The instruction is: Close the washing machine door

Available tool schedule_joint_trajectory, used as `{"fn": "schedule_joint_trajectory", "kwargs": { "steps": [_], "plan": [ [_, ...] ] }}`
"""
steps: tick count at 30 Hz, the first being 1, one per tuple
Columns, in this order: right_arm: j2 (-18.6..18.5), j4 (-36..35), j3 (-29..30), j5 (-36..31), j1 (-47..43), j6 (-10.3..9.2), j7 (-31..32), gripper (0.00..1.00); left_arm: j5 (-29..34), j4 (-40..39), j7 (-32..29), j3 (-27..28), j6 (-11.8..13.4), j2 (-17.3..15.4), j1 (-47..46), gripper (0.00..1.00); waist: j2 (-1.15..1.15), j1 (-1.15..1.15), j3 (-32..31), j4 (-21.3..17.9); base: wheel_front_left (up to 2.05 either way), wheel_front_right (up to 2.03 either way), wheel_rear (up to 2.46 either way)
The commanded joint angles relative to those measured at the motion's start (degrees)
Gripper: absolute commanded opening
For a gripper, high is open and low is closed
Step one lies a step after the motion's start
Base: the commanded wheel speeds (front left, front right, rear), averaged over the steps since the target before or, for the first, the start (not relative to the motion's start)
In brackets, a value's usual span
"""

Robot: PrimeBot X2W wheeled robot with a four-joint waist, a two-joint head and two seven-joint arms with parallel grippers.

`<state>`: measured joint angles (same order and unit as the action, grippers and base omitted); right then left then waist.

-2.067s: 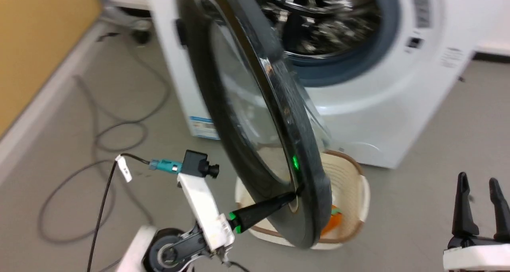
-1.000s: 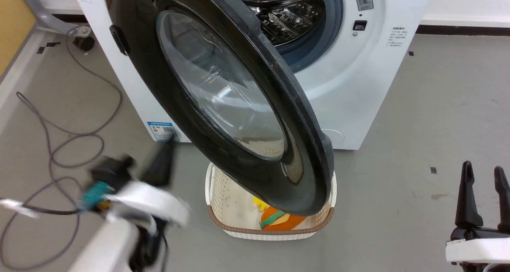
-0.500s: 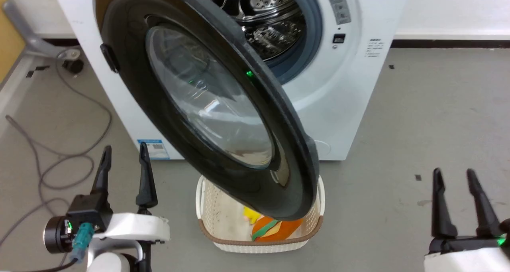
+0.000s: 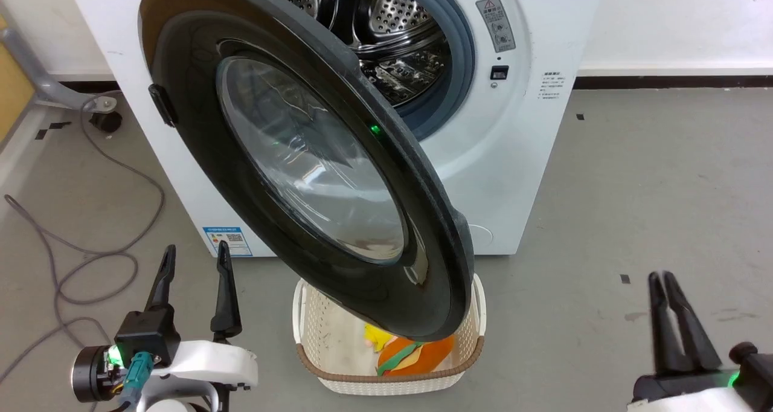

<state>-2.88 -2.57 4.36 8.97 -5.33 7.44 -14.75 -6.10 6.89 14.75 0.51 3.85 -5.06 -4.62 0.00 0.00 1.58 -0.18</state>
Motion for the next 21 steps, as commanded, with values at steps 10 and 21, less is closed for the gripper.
{"fn": "schedule_joint_trajectory", "kwargs": {
  "steps": [10,21],
  "plan": [
    [0.01,-8.98,-2.81,6.78,14.10,0.05,-0.25,0.00,1.38,0.35,0.25,1.28,-1.25,1.13,0.55,1.00,0.00,0.00,0.63,0.54,0.00,0.00,0.00],
    [0.01,-17.80,-22.58,9.51,23.44,0.05,-0.25,0.00,1.72,0.46,0.25,2.53,-1.72,1.72,0.24,1.00,0.00,0.00,1.85,1.89,0.00,0.00,0.00]
  ]
}}
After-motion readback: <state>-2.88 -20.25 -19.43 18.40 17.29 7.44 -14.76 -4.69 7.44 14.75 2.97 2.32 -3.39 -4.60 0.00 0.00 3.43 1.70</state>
